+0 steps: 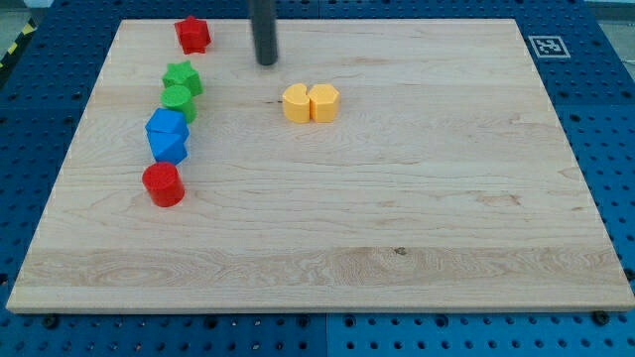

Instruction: Nudge the green star right a bit

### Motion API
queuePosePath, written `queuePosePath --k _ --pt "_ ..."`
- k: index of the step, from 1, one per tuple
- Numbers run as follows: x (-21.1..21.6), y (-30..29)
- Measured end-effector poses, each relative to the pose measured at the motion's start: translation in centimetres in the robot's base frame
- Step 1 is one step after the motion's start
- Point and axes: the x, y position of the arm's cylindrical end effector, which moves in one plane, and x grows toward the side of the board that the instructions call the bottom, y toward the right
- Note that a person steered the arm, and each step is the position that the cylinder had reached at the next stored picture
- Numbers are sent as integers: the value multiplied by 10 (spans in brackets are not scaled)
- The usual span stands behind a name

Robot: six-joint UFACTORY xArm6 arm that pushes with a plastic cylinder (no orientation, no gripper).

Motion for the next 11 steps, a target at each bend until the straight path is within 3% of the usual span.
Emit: queuePosePath --k 1,3,5,7,10,11 --pt "14 -44" --pt "2 -54" --pt "3 -127" --pt "23 -128" --pt "27 -76" --pt "39 -107"
